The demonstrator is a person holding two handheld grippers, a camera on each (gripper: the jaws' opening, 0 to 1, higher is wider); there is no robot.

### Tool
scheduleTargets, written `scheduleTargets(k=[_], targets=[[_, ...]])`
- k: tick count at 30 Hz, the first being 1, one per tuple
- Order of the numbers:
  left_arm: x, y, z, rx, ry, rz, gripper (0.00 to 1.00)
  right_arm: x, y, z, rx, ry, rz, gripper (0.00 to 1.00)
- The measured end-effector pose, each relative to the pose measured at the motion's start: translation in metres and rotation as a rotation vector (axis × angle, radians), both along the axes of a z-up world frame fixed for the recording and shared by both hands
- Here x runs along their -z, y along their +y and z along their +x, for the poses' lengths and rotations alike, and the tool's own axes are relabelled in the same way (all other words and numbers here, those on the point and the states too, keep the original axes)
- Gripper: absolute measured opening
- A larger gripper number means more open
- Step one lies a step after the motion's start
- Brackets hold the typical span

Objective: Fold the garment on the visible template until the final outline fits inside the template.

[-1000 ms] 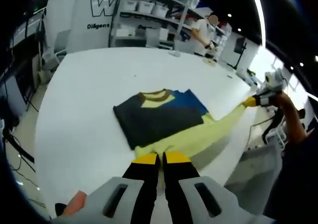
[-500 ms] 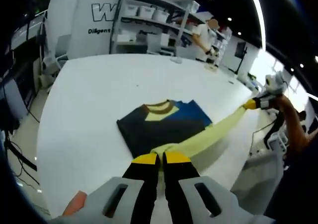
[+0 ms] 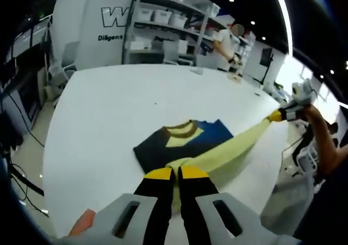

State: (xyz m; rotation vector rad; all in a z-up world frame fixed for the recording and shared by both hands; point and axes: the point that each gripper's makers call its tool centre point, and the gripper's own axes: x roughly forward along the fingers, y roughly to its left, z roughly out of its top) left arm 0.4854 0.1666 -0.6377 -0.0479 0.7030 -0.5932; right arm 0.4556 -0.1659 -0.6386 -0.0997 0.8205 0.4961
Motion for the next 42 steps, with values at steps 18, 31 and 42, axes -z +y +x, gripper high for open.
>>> scheduleTargets(k=[18,31,42], targets=[[-0.001,0.002,0.056,-0.044,-0.014,-0.028,0.00,-0.002,0.001,0.060,-0.003,-0.008,0.000,0.00],[0.012,0.002,0.090,-0.072,-0.005,-0.036,0.00,0.004,0.000,0.098,0.016,-0.025,-0.002,0.00],[0.023,0.002,0.116,-0.092,-0.016,-0.026,0.00,0.018,0.000,0.123,0.027,-0.033,-0.033,0.00]])
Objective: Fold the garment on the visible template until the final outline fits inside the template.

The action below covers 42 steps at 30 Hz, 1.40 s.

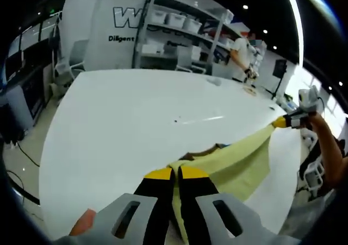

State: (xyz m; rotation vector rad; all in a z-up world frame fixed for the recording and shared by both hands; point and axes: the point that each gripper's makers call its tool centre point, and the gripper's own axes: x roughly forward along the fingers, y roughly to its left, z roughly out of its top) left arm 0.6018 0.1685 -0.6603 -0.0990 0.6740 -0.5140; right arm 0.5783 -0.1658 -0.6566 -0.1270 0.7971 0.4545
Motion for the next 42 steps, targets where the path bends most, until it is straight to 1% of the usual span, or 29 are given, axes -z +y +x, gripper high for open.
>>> scheduleTargets(k=[8,16,20,25,26,28,30,32,34,35,36,37,39,42], targets=[[0.017,0.001,0.017,-0.017,0.005,0.006,0.00,0.014,0.001,0.014,0.014,-0.003,-0.008,0.00],[0.039,0.001,0.031,-0.035,-0.004,0.014,0.00,0.043,0.001,0.028,0.021,0.002,-0.059,0.00],[0.053,0.004,0.035,-0.063,0.003,0.003,0.00,0.056,0.002,0.033,0.017,-0.001,-0.080,0.00],[0.072,0.004,0.040,-0.088,-0.003,-0.007,0.00,0.070,0.000,0.036,0.034,0.001,-0.080,0.00],[0.075,0.003,0.041,-0.090,-0.003,-0.009,0.00,0.073,-0.001,0.037,0.040,0.002,-0.089,0.00],[0.083,0.001,0.040,-0.098,0.007,0.002,0.00,0.081,-0.003,0.038,0.039,-0.002,-0.112,0.00],[0.088,0.000,0.041,-0.096,-0.005,0.029,0.00,0.088,-0.003,0.040,0.039,-0.006,-0.125,0.00],[0.095,0.001,0.043,-0.097,-0.009,0.052,0.00,0.097,-0.004,0.044,0.031,-0.023,-0.148,0.00],[0.100,0.000,0.044,-0.106,-0.011,0.053,0.00,0.108,-0.006,0.047,0.023,-0.025,-0.177,0.00],[0.103,0.001,0.045,-0.112,-0.019,0.060,0.00,0.111,-0.007,0.053,0.005,-0.059,-0.204,0.00],[0.104,0.001,0.045,-0.113,-0.024,0.067,0.00,0.115,-0.007,0.053,0.008,-0.056,-0.207,0.00],[0.106,0.000,0.045,-0.112,-0.026,0.069,0.00,0.118,-0.007,0.054,0.012,-0.052,-0.212,0.00],[0.109,0.001,0.046,-0.115,-0.039,0.085,0.00,0.122,-0.009,0.059,0.018,-0.076,-0.227,0.00],[0.113,0.000,0.047,-0.117,-0.045,0.093,0.00,0.127,-0.010,0.061,0.019,-0.091,-0.248,0.00]])
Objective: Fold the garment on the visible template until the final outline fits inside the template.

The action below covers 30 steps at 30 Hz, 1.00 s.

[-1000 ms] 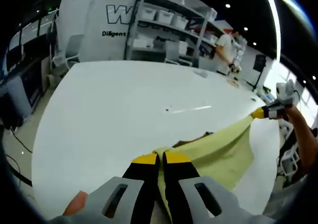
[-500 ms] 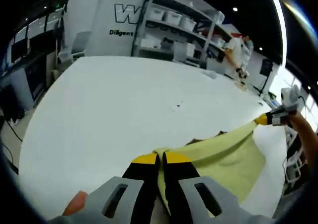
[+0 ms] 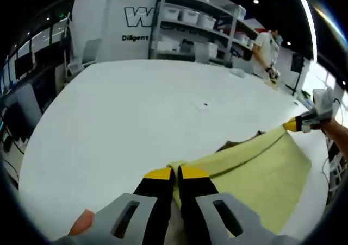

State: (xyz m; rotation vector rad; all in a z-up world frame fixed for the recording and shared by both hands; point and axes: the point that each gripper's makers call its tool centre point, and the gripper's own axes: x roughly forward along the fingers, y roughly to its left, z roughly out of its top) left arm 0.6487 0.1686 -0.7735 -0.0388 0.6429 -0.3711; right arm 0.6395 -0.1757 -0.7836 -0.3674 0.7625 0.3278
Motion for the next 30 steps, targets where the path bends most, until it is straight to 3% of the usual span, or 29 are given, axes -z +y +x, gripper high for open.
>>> scheduleTargets(k=[7,12,23,30], targets=[[0.010,0.003,0.002,-0.010,-0.004,0.046,0.00,0.009,0.001,0.004,-0.020,-0.016,-0.059,0.00],[0.015,0.010,0.002,0.002,-0.018,0.143,0.00,0.019,0.000,0.001,-0.029,0.009,-0.070,0.00],[0.019,0.010,0.002,0.021,-0.034,0.155,0.00,0.020,0.001,0.001,-0.020,0.004,-0.059,0.00],[0.019,0.009,0.002,0.051,-0.063,0.200,0.01,0.017,-0.003,-0.001,-0.019,-0.023,-0.073,0.10]])
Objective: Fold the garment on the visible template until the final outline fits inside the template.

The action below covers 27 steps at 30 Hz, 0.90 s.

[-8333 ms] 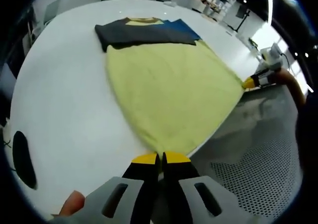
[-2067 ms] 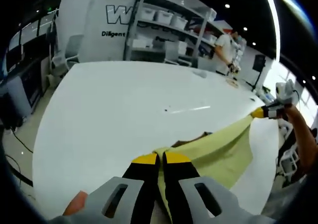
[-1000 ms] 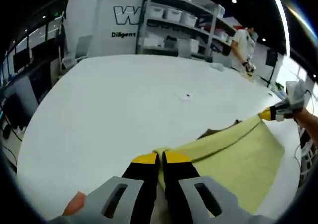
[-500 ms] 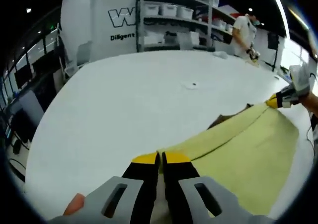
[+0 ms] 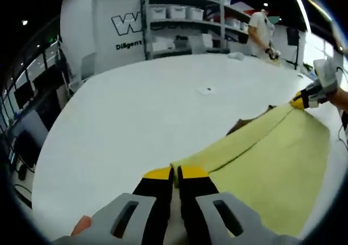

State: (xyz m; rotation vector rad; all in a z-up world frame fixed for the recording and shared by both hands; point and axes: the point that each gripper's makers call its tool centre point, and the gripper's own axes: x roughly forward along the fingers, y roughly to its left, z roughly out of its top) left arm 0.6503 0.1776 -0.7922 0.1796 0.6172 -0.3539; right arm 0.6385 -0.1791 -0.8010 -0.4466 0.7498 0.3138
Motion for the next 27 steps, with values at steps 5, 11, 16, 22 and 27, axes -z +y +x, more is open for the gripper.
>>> scheduleTargets(k=[5,11,16,22,27], targets=[[-0.002,0.007,0.002,-0.020,-0.004,0.025,0.11,-0.003,-0.006,0.001,0.026,-0.032,0.001,0.17],[-0.007,0.012,0.000,-0.023,-0.003,0.024,0.13,-0.009,-0.011,0.000,0.057,-0.063,0.015,0.19],[-0.016,0.018,0.000,-0.037,-0.017,0.019,0.13,-0.023,-0.017,0.003,0.081,-0.097,0.043,0.20],[-0.029,0.013,0.000,-0.012,-0.048,-0.001,0.00,-0.038,-0.021,0.004,0.100,-0.130,0.086,0.13],[-0.042,0.010,-0.001,-0.013,-0.081,-0.004,0.00,-0.050,-0.019,0.001,0.087,-0.167,0.093,0.00]])
